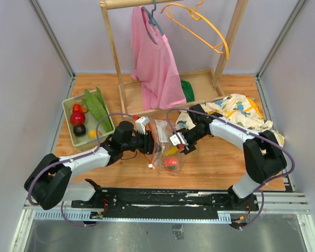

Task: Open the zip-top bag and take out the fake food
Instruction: Pick up the fake fruit from the zipper food storage bag.

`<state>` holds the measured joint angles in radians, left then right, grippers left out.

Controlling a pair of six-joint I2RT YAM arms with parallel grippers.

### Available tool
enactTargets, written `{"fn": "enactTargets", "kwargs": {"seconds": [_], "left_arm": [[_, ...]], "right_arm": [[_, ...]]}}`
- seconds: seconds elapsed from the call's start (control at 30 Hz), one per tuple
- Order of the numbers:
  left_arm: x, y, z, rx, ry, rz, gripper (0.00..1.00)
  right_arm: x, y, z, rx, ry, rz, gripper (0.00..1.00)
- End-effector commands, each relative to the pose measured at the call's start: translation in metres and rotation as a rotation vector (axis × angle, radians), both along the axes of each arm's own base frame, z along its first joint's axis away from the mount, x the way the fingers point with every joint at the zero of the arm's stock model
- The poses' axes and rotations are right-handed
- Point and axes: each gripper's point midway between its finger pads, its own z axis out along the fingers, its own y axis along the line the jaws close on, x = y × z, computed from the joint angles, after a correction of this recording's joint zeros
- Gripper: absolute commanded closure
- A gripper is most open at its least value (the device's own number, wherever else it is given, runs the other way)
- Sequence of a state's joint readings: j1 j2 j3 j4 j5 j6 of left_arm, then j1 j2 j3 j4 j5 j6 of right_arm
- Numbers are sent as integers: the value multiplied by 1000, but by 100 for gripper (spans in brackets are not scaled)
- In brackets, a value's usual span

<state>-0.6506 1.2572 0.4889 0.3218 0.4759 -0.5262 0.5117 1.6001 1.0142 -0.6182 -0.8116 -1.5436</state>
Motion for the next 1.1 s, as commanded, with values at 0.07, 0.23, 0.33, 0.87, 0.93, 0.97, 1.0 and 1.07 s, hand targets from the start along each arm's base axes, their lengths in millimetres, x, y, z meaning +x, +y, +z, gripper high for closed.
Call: {"fn": "enactTargets", "kwargs": {"seconds": [0.07, 0.23, 0.33, 0.87, 0.93, 0.97, 1.0, 1.07], "left_arm": [[17, -3, 9, -22, 55, 122, 61], [21, 7, 6, 6, 79, 195, 53], [22, 13, 7, 19, 85, 231, 49], [32, 9, -5, -54, 190, 341, 44], [33, 5, 0, -80, 182, 327, 44], [32, 2, 3, -91, 180, 317, 44], [30, 0, 4, -98, 174, 302, 44], [27, -5, 6, -104, 166, 274, 45]], "right_arm": [[-7, 1, -21, -56, -21, 56, 40], [-8, -1, -30, -91, -18, 63, 48], [-8, -2, -34, -104, -20, 65, 51], [-8, -1, -36, -111, -39, 45, 61], [-9, 0, -36, -110, -35, 42, 62], [-8, 0, -35, -109, -34, 39, 62], [-8, 1, -34, -105, -33, 36, 62], [-7, 3, -32, -100, -30, 30, 62]]}}
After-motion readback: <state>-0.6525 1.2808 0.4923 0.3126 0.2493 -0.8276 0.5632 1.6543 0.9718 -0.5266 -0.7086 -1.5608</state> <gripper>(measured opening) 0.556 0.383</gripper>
